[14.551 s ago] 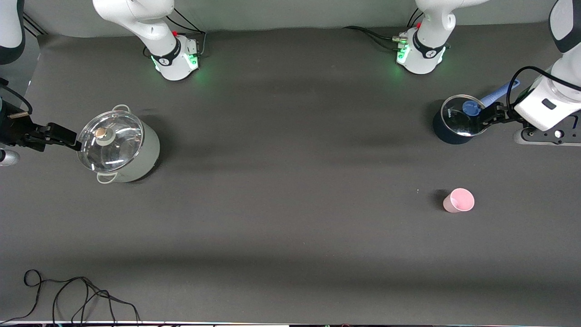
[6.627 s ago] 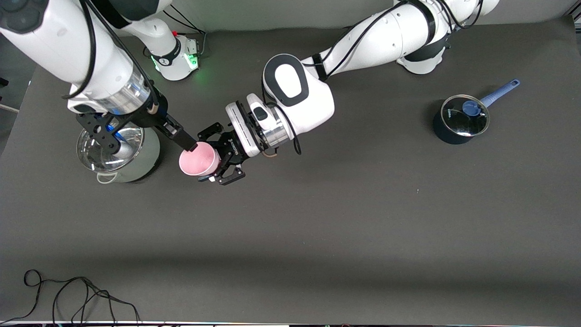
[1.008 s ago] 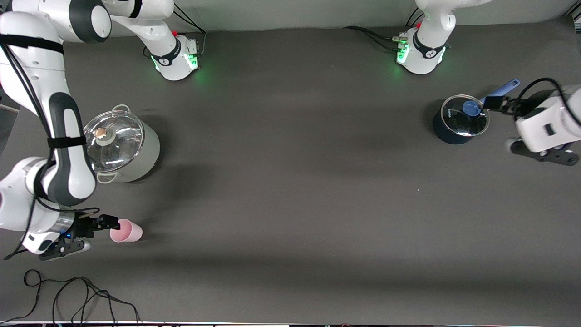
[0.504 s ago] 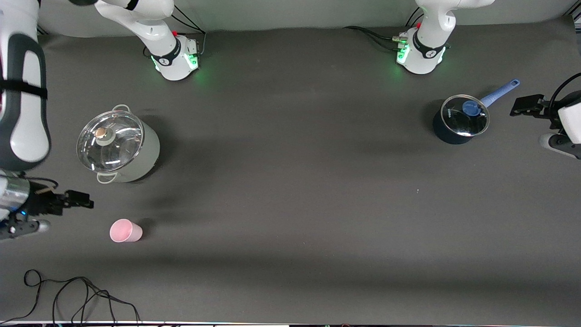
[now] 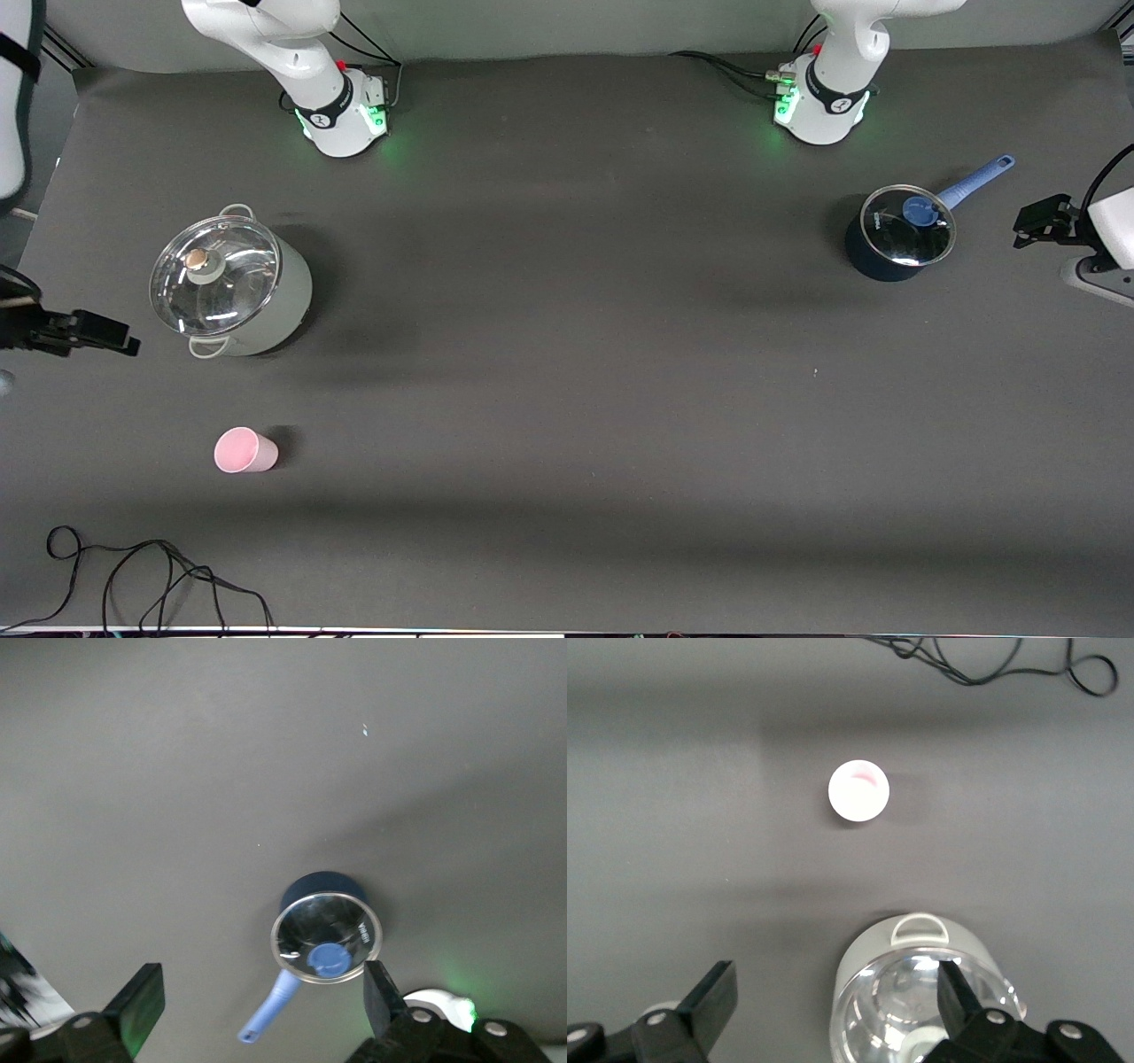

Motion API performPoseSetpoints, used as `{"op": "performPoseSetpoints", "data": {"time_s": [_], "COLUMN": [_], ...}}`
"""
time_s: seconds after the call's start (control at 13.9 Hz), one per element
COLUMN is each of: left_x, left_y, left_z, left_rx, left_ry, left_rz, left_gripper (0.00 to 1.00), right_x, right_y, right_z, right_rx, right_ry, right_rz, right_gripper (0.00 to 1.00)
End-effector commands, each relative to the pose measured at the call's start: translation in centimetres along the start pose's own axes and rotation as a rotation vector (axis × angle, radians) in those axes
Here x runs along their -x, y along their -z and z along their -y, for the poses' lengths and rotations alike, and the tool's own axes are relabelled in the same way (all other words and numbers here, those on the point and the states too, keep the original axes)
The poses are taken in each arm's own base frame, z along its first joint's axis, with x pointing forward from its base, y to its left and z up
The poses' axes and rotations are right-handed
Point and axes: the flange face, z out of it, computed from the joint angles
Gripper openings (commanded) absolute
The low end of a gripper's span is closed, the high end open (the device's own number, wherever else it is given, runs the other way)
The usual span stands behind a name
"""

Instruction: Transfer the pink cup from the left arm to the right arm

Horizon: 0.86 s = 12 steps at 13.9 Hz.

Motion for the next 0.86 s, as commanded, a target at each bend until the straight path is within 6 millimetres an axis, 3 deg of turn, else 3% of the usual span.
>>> {"op": "performPoseSetpoints", "data": {"time_s": [0.0, 0.29, 0.43, 0.58, 0.79], "left_x": [1.7, 1.4, 0.3, -0.5, -1.8], "left_y": [0.4, 0.1, 0.4, 0.5, 0.7], "left_z": [-3.6, -5.0, -9.3, -12.6, -13.9], "left_rx": [-0.016, -0.039, -0.037, -0.041, 0.009], "left_ry": [0.198, 0.234, 0.373, 0.396, 0.36], "left_rz": [-0.023, -0.164, -0.162, -0.158, -0.143], "left_gripper": [1.0, 1.0, 1.0, 1.0, 1.0], "right_x": [2.3, 5.4, 6.5, 6.5, 6.5], "right_y": [1.2, 2.4, 3.5, 3.7, 3.7], "right_z": [0.7, 0.2, 0.3, 1.1, 2.8], "right_rx": [0.006, -0.007, -0.013, -0.009, 0.001], "right_ry": [-0.044, -0.047, -0.086, -0.141, -0.106], "right_rz": [0.001, -0.019, -0.03, -0.029, -0.026], "right_gripper": [1.0, 1.0, 1.0, 1.0, 1.0]}}
